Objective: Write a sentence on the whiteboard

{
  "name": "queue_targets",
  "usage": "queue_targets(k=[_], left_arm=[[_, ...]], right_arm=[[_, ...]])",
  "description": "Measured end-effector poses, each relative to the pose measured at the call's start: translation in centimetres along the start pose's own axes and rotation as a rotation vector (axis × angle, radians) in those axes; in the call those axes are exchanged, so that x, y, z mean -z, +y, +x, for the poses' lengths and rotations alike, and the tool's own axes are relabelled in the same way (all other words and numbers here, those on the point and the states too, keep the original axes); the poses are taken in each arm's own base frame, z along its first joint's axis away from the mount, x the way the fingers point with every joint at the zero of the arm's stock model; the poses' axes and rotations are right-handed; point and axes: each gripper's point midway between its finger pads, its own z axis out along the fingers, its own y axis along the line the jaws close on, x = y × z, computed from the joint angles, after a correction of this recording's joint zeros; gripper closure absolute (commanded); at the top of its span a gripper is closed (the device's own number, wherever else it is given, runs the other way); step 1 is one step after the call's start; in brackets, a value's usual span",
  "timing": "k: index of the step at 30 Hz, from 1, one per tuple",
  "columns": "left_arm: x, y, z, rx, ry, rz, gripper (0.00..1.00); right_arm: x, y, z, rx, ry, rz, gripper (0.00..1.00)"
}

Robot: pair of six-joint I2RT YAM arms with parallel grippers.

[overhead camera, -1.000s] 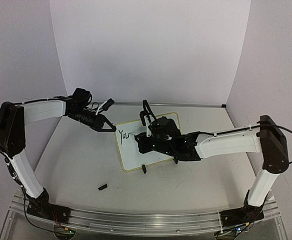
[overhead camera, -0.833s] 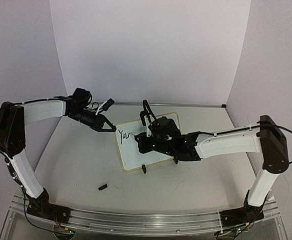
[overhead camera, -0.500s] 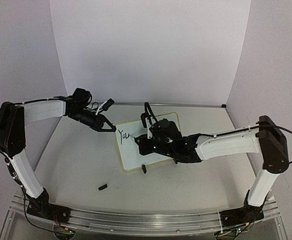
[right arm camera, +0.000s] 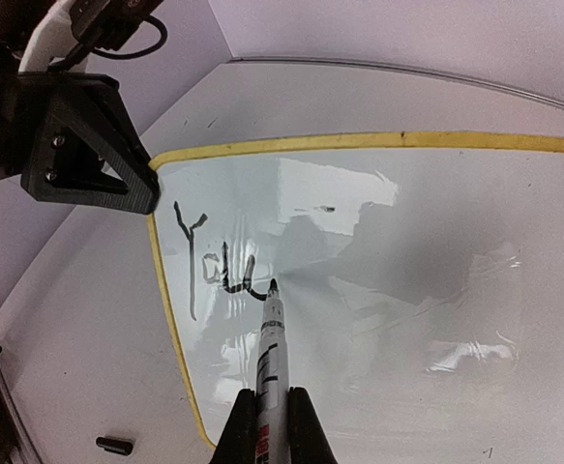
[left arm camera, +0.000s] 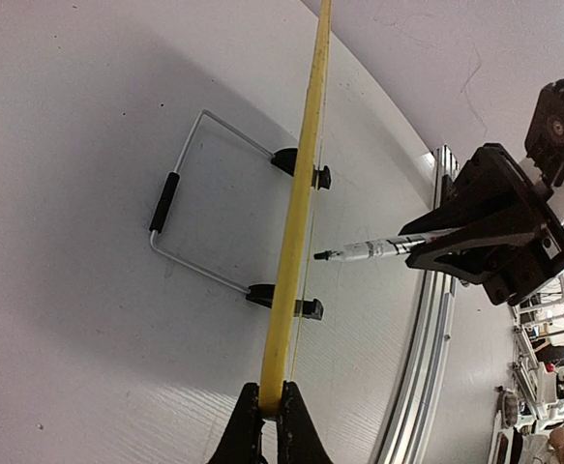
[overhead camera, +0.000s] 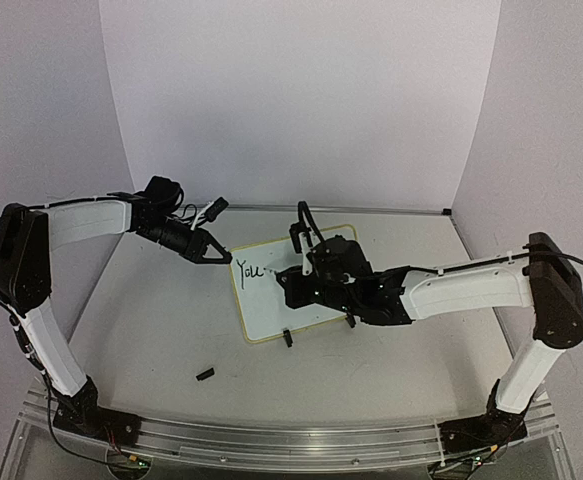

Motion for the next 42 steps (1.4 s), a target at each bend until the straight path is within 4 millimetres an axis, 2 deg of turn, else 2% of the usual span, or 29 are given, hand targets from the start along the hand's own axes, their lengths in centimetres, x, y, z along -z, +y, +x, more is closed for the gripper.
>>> queue_targets(k=[5,13,25,42], left_arm=[[0.0,0.0,0.0,-0.001,0.0,0.001,1.0],[0.0,0.0,0.0,-0.002,0.0,0.001,1.0],[0.0,0.0,0.0,-0.002,0.0,0.001,1.0],[0.0,0.0,0.0,-0.002,0.0,-0.001,1.0]], right_arm=[[1.1,0.6,-2.2,0.0,-0.052,-0.023,1.0],[0.8,1.4,-4.0,0.015,-0.086,-0.035,1.0],[-1.1,0.5,-2.4,0.029,-0.048,0.002,1.0],[-1.1,-0.1,-2.5,0.018,-0.054,0.03,1.0]])
